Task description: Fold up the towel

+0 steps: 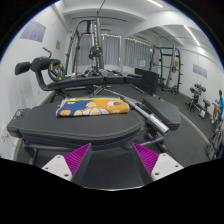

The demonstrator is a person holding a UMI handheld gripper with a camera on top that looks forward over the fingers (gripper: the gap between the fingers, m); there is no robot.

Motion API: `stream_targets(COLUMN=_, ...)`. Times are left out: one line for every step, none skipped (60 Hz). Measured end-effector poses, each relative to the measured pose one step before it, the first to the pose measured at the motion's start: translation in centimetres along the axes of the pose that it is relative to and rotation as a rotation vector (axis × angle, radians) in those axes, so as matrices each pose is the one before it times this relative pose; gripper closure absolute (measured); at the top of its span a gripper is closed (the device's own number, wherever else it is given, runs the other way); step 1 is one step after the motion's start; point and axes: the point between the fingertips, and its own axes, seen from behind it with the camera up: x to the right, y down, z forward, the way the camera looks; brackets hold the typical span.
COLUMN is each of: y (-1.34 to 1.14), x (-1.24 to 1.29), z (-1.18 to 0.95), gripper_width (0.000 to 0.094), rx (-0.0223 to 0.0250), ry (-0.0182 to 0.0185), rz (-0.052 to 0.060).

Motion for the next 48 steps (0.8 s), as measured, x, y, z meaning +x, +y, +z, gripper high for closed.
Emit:
stream_targets(y=-0.055, x=-0.021, z=0.043, gripper_width=0.0077, rx=0.00111, ry=-0.00039, rz=-0.0048)
stream_targets(y=-0.043, x=-0.014, z=0.046, gripper_width=0.0079, rx=0.00006, ry=0.00049, rz=-0.0047)
stream_targets(y=-0.079, x=-0.036, z=0.058, gripper_width=0.0077, rx=0.00016, ry=0.00014, rz=-0.0041)
stream_targets(y=-0.119, x=-0.079, z=0.037, gripper_width=0.0076, rx=0.00108, ry=-0.0009, rz=-0.0027)
stream_targets(y=-0.172, x=-0.129, z=0.049, gripper_width=0.0077, rx=0.00275, ry=-0.00178, rz=-0.0017)
stream_targets(y=-0.203, x=-0.205, z=-0.018, gripper_width=0.0078, rx=0.00388, ry=-0.00179, rz=0.0)
stream_targets(y=-0.37, x=-0.522, z=-0.214, gripper_width=0.0077, rx=0.0013, ry=0.00046, rz=0.0003)
stream_targets(y=-0.22, x=-0.201, z=-0.066, gripper_width=0.0077, rx=0.00142, ry=-0.00087, rz=0.0011)
stream_targets(y=-0.18, x=-0.242, z=-0.072, gripper_width=0.0075, rx=0.00093, ry=-0.00155, rz=0.0008)
stream_targets(y=-0.236, x=-0.336, z=-0.095, gripper_width=0.0076, rx=0.00156, ry=-0.00305, rz=0.0)
stream_targets(y=-0.07, x=0.054, z=0.325, gripper_width=0.0076, rx=0.00542, ry=-0.00509, rz=-0.0009)
stream_targets(y=-0.225, x=-0.282, z=-0.035, gripper_width=0.0076, rx=0.00423, ry=-0.0032, rz=-0.0018)
stream_targets(y=-0.235, x=-0.289, z=-0.067, gripper_width=0.0077, rx=0.00401, ry=-0.00193, rz=-0.002)
stream_targets(y=-0.224, x=-0.335, z=-0.411, gripper_width=0.0077, rx=0.00209, ry=-0.00038, rz=-0.0025)
stream_targets(y=-0.213, x=-0.3, z=-0.104, gripper_width=0.0077, rx=0.00359, ry=-0.00196, rz=-0.0026)
stream_targets(y=-0.236, x=-0.316, z=-0.045, gripper_width=0.0077, rx=0.00332, ry=-0.00277, rz=-0.0033)
stream_targets(y=-0.251, x=-0.316, z=-0.092, gripper_width=0.0077, rx=0.00327, ry=-0.00368, rz=-0.0027)
stream_targets(y=-0.272, x=-0.348, z=-0.081, gripper_width=0.0078, rx=0.00353, ry=-0.00436, rz=-0.002)
stream_targets(y=-0.268, x=-0.365, z=-0.066, gripper_width=0.0078, rx=0.00321, ry=-0.00473, rz=-0.0017)
stream_targets(y=-0.237, x=-0.367, z=-0.062, gripper_width=0.0075, rx=0.00192, ry=-0.00508, rz=-0.0015)
stream_targets(y=-0.222, x=-0.392, z=-0.035, gripper_width=0.0076, rx=0.00133, ry=-0.00478, rz=-0.0016)
stream_targets(y=-0.003, x=0.046, z=0.443, gripper_width=0.0077, rx=0.004, ry=-0.00728, rz=-0.0007)
stream_targets(y=-0.282, x=-0.418, z=-0.501, gripper_width=0.0077, rx=0.00161, ry=-0.00323, rz=-0.0009)
stream_targets(y=-0.653, x=-1.054, z=-0.083, gripper_width=0.0077, rx=0.00158, ry=-0.00082, rz=-0.0011)
stream_targets(y=-0.324, x=-0.442, z=-0.058, gripper_width=0.0077, rx=0.00455, ry=-0.00458, rz=-0.0006)
stream_targets(y=-0.346, x=-0.479, z=-0.087, gripper_width=0.0079, rx=0.00475, ry=-0.00509, rz=-0.0014)
stream_targets(y=-0.327, x=-0.481, z=-0.083, gripper_width=0.0078, rx=0.0042, ry=-0.00486, rz=-0.0019)
stream_targets(y=-0.313, x=-0.493, z=-0.091, gripper_width=0.0078, rx=0.00338, ry=-0.00448, rz=-0.0022)
stream_targets(y=-0.287, x=-0.488, z=-0.068, gripper_width=0.0078, rx=0.00245, ry=-0.00399, rz=-0.0024)
stream_targets(y=-0.096, x=-0.146, z=0.004, gripper_width=0.0078, rx=0.00324, ry=-0.00584, rz=-0.0022)
stream_targets(y=-0.492, x=-0.96, z=-0.109, gripper_width=0.0079, rx=0.00009, ry=-0.00209, rz=-0.0037)
stream_targets(y=-0.282, x=-0.53, z=-0.058, gripper_width=0.0079, rx=0.00215, ry=-0.00475, rz=-0.0027)
stream_targets(y=-0.271, x=-0.53, z=-0.057, gripper_width=0.0078, rx=0.00276, ry=-0.00528, rz=-0.0021)
stream_targets(y=-0.259, x=-0.515, z=-0.038, gripper_width=0.0077, rx=0.00282, ry=-0.00483, rz=-0.0018)
stream_targets(y=-0.275, x=-0.546, z=-0.022, gripper_width=0.0078, rx=0.00235, ry=-0.00467, rz=-0.0017)
stream_targets(y=-0.277, x=-0.536, z=-0.02, gripper_width=0.0077, rx=0.00176, ry=-0.00466, rz=-0.0025)
stream_targets(y=-0.254, x=-0.528, z=0.016, gripper_width=0.0078, rx=0.00174, ry=-0.00506, rz=-0.0031)
stream_targets(y=-0.271, x=-0.483, z=0.112, gripper_width=0.0078, rx=0.00237, ry=-0.0059, rz=-0.0029)
stream_targets(y=-0.291, x=-0.536, z=-0.02, gripper_width=0.0078, rx=0.00238, ry=-0.00474, rz=-0.0027)
stream_targets(y=-0.285, x=-0.507, z=0.009, gripper_width=0.0078, rx=0.00302, ry=-0.00461, rz=-0.0024)
stream_targets(y=-0.255, x=-0.504, z=0.047, gripper_width=0.0078, rx=0.00281, ry=-0.0046, rz=-0.0032)
stream_targets(y=-0.226, x=-0.515, z=0.07, gripper_width=0.0078, rx=0.00186, ry=-0.00496, rz=-0.0043)
stream_targets(y=-0.249, x=-0.504, z=0.049, gripper_width=0.0079, rx=0.00161, ry=-0.00447, rz=-0.0041)
stream_targets(y=-0.213, x=-0.393, z=0.085, gripper_width=0.0078, rx=0.00201, ry=-0.00443, rz=-0.0021)
stream_targets(y=-0.227, x=-0.436, z=0.073, gripper_width=0.0078, rx=0.0015, ry=-0.00297, rz=-0.0011)
stream_targets(y=-0.226, x=-0.429, z=0.091, gripper_width=0.0079, rx=0.00162, ry=-0.00308, rz=-0.0005)
stream_targets(y=-0.237, x=-0.452, z=0.058, gripper_width=0.0079, rx=0.00142, ry=-0.00355, rz=0.0001)
stream_targets(y=-0.155, x=-0.42, z=0.214, gripper_width=0.008, rx=0.00103, ry=-0.00455, rz=0.0003)
